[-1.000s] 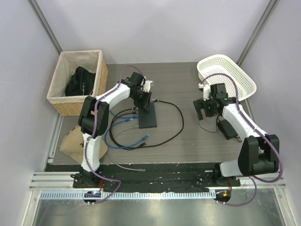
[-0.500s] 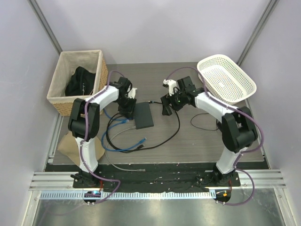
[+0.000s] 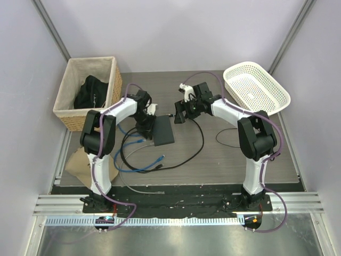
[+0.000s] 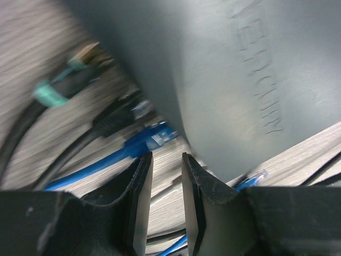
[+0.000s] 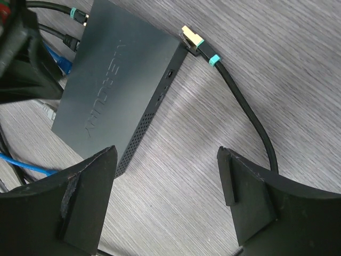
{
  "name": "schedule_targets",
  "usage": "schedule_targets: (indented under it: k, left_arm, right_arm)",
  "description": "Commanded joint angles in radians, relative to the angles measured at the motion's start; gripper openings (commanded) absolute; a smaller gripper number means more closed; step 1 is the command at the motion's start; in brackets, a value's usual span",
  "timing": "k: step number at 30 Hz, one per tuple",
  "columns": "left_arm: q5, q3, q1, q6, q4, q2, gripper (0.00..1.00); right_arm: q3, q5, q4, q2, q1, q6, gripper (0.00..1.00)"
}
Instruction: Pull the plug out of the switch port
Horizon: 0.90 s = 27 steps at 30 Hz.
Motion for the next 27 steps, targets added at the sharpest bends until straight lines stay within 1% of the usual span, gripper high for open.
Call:
schedule_targets:
  k: [1,5,9,11,14,16,19,21,22,24,25,26,27]
  left_arm:
    - [0.066,0.06,-0.046,-0.002,-0.012,0.029,0.32]
    - [0.118,0.096,-0.103,0.006,-0.024,0.054,0.3]
    - [0.147,0.161,-0.154,0.03,-0.045,0.089,0.28]
    - [0.166,0.185,-0.181,0.044,-0.052,0.115,0.28]
    - [0.198,0.242,-0.208,0.059,-0.055,0.149,0.27]
    - [0.215,0.297,-0.211,0.059,-0.065,0.16,0.27]
    - [0.261,0.369,-0.2,0.085,-0.116,0.151,0.27]
    - [0.29,0.377,-0.182,0.095,-0.124,0.093,0.28]
    - [0.305,0.374,-0.153,0.095,-0.113,0.068,0.29]
    - [0.331,0.36,-0.111,0.095,-0.075,0.011,0.34]
    - [0.354,0.356,-0.065,0.087,-0.053,0.0,0.36]
    - [0.353,0.348,-0.045,0.061,-0.044,-0.012,0.52]
    - [0.341,0.341,-0.027,0.05,-0.035,-0.02,0.58]
  right_arm:
    - [-0.027,0.023,0.03,-0.055,0.005,-0.018,0.85]
    - [-0.094,0.049,0.031,-0.095,0.003,-0.037,0.85]
    - [-0.12,0.057,0.022,-0.126,-0.023,-0.04,0.85]
    - [-0.125,0.093,0.008,-0.138,-0.052,-0.015,0.84]
    - [-0.117,0.084,-0.033,-0.147,-0.104,-0.004,0.83]
    - [-0.11,0.083,-0.062,-0.147,-0.135,-0.024,0.82]
    - [-0.09,0.083,-0.068,-0.138,-0.149,-0.038,0.82]
    - [-0.071,0.066,-0.061,-0.121,-0.149,-0.029,0.81]
    - [-0.067,0.063,-0.038,-0.117,-0.147,-0.014,0.81]
    - [-0.056,0.067,-0.015,-0.098,-0.129,0.002,0.81]
    - [-0.05,0.078,-0.004,-0.092,-0.118,0.002,0.8]
    - [-0.032,0.112,-0.005,-0.088,-0.106,-0.012,0.78]
    - [-0.025,0.168,-0.004,-0.088,-0.072,-0.011,0.75]
